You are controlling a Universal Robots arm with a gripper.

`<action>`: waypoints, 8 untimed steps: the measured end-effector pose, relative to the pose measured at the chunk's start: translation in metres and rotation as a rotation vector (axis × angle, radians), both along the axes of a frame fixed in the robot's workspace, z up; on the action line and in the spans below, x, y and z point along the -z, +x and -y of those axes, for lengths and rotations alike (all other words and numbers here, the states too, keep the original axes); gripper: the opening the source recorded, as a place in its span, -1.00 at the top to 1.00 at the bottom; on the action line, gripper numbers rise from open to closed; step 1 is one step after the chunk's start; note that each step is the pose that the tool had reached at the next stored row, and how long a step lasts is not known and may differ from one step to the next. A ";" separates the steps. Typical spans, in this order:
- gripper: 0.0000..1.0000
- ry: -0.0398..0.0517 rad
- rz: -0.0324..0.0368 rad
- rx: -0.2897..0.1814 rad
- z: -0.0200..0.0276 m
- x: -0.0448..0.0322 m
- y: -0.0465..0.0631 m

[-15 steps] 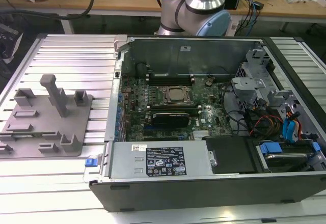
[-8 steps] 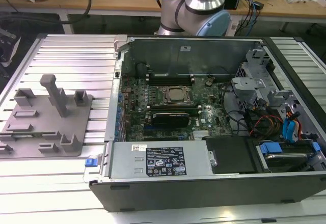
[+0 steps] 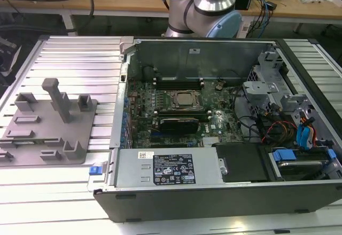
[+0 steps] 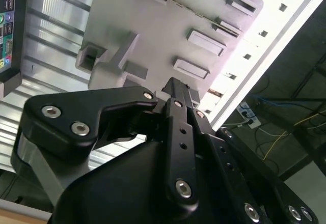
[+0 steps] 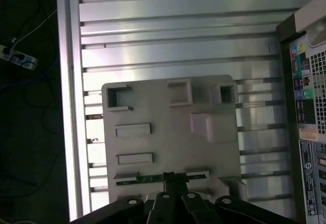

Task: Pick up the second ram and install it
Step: 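Reach for the second ram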

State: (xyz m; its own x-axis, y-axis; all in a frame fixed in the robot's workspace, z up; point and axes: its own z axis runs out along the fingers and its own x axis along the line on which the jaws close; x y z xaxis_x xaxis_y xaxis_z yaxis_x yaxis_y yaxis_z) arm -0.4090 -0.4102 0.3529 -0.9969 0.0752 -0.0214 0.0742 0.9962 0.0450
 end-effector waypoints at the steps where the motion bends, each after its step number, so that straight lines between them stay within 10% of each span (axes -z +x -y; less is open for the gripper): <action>1: 0.84 0.0000 -0.0007 0.000 0.0012 0.0020 0.000; 8: 0.84 -0.0001 -0.0057 0.000 0.0102 0.0156 -0.003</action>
State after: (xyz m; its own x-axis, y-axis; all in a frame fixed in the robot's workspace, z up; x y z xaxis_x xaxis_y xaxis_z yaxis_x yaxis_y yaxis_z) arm -0.4119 -0.4205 0.3373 -0.9970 0.0753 -0.0157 0.0745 0.9962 0.0445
